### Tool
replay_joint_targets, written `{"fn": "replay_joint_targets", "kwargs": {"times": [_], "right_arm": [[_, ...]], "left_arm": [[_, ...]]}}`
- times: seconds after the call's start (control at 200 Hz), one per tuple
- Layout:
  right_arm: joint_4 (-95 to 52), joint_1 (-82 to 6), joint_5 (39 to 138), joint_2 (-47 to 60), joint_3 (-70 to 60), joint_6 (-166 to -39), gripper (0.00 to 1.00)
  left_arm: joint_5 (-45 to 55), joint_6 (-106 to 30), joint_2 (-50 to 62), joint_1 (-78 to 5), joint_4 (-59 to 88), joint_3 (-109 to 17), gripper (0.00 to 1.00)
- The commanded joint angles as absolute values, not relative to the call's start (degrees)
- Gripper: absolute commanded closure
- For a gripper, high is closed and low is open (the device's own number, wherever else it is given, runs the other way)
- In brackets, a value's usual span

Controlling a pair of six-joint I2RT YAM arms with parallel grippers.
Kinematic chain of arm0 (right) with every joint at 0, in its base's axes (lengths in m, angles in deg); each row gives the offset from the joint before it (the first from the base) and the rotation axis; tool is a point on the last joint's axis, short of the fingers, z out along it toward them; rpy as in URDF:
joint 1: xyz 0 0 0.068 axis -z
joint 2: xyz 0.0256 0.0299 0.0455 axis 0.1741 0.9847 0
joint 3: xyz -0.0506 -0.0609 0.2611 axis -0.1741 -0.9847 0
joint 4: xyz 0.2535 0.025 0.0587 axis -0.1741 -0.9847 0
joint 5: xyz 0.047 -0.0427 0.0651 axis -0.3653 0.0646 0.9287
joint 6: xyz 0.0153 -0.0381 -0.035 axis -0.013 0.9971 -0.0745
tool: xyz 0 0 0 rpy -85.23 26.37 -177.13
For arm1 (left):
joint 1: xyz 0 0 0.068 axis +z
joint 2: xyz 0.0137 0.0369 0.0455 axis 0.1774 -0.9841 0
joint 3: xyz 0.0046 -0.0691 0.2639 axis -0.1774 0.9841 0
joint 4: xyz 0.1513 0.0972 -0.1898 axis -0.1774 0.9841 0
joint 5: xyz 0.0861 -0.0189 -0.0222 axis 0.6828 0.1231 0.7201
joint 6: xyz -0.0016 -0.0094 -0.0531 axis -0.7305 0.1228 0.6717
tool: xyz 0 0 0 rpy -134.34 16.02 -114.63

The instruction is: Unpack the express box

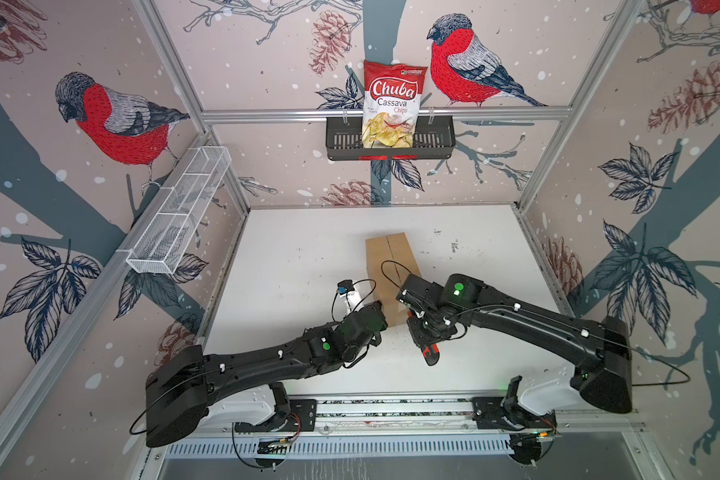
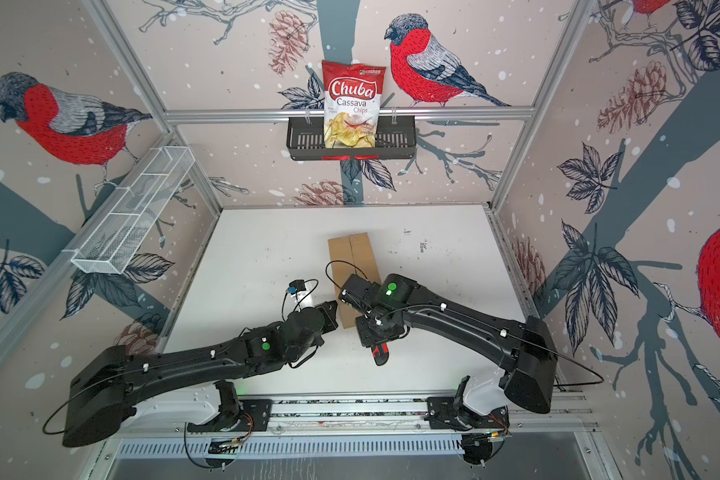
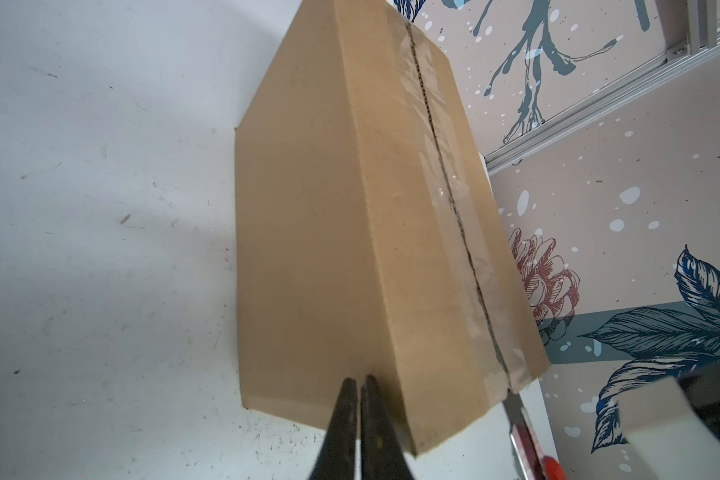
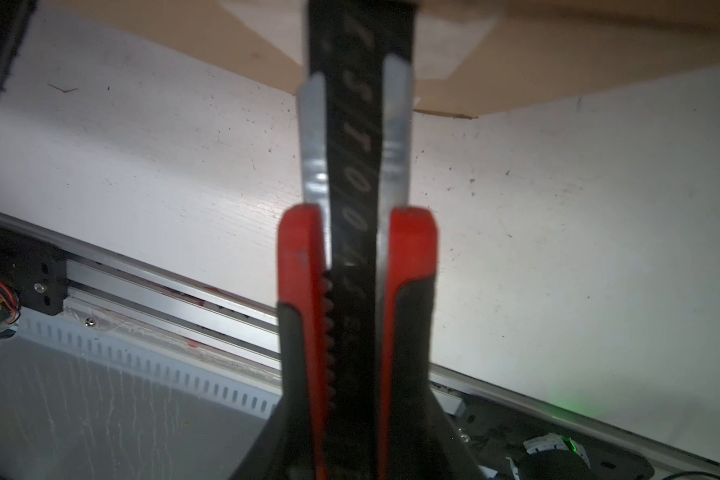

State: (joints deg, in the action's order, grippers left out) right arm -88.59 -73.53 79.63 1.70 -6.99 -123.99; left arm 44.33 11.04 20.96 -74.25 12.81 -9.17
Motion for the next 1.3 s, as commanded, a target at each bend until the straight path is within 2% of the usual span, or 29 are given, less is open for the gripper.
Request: {"fn": "replay_joint_targets", "kwargs": {"times": [0.0, 1.291], "right_arm": [[-85.40, -73.83, 82.60, 1.24, -6.97, -121.58, 0.95], [-84.47, -73.84, 82.90, 0.77, -8.03, -121.20, 0.95]], "left_arm": [[41.99, 11.11, 20.80, -74.64, 8.51, -9.73, 0.91], [43.14, 11.27, 20.91, -75.10, 9.21, -10.10, 0.91]]}}
